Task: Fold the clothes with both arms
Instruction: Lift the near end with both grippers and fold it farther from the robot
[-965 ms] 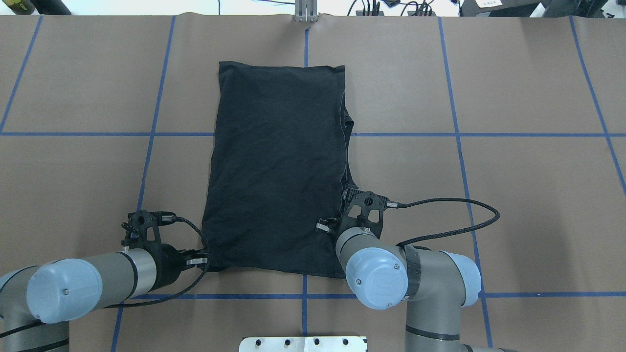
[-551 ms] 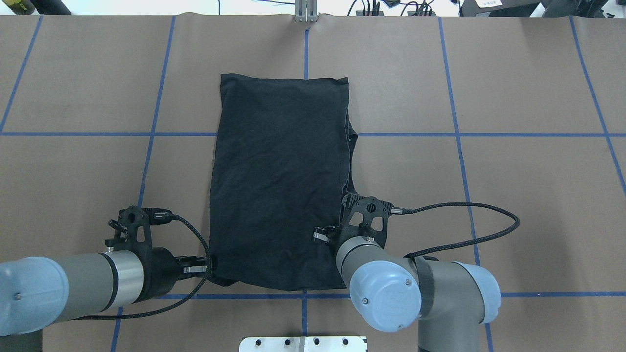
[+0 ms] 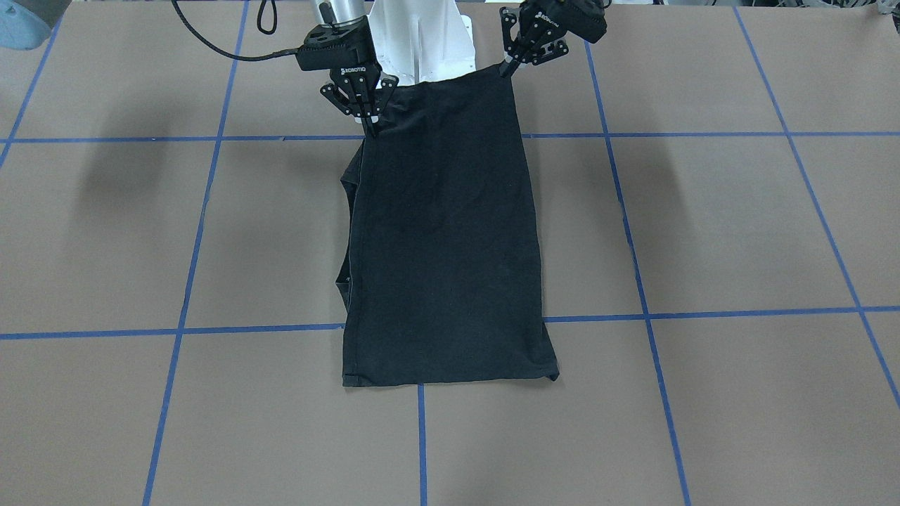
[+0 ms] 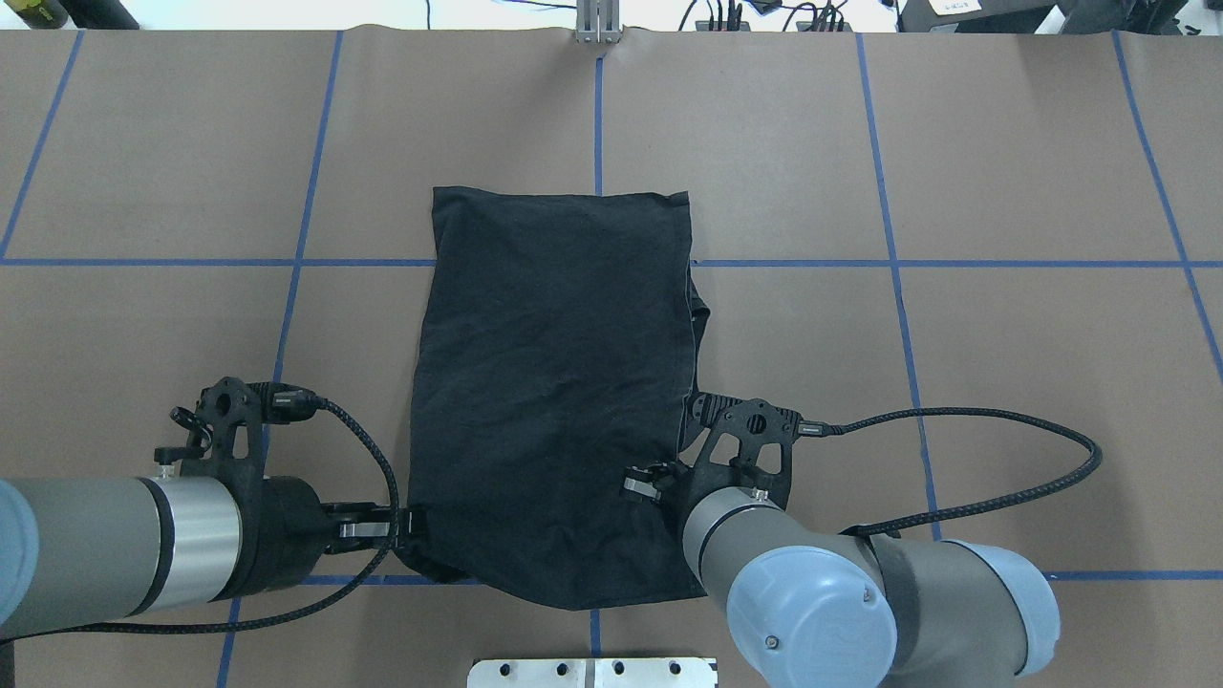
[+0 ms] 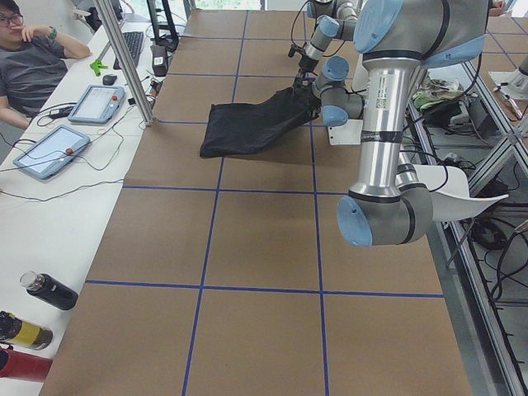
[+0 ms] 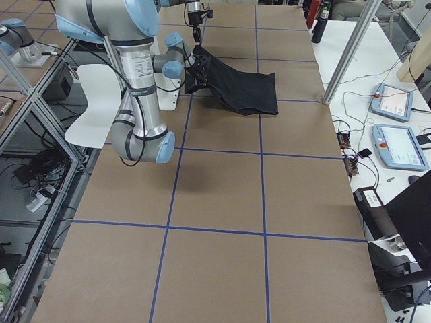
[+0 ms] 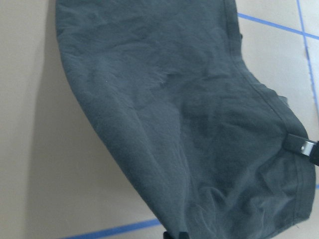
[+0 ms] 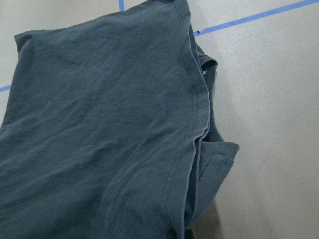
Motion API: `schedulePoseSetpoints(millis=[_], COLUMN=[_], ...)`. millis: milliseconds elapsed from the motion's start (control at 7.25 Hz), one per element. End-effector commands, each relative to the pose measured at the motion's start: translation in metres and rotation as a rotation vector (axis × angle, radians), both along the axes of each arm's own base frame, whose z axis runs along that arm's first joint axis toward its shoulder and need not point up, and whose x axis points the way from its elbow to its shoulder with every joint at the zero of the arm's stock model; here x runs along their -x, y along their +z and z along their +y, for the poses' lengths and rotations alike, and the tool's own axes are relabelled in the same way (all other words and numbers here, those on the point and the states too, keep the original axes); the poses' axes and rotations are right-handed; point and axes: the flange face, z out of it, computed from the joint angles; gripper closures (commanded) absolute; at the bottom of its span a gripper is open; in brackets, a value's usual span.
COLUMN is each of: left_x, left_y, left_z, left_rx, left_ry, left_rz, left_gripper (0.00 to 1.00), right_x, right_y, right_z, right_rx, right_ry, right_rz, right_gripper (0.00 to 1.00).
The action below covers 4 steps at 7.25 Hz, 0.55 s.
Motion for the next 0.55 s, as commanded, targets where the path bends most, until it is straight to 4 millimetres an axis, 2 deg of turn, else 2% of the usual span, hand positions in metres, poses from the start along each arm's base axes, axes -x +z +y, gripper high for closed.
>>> schedulePoseSetpoints(millis=[0, 138, 414], left_x=[-0.002, -0.015, -0.031], left_y=[-0.025, -0.024, -0.01], left_z=[-0.042, -0.071, -0.115], left_rx=[-0.024, -0.044, -0.077], left_ry=[-0.072, -0.107, -0.149], left_rz=[-0.037, -0.073, -0.145], left_gripper=[1.0, 1.0, 1.0], right_x=[-0.009, -0.012, 0.004], right_y=[0.001, 0.0, -0.009], right_z=[-0.028, -0.043, -0.081], right_rx=[0.002, -0.014, -0.012], right_ry=[0.046, 0.062, 0.117], right_rz=[0.008, 0.023, 0.04], right_gripper=[1.0, 1.0, 1.0])
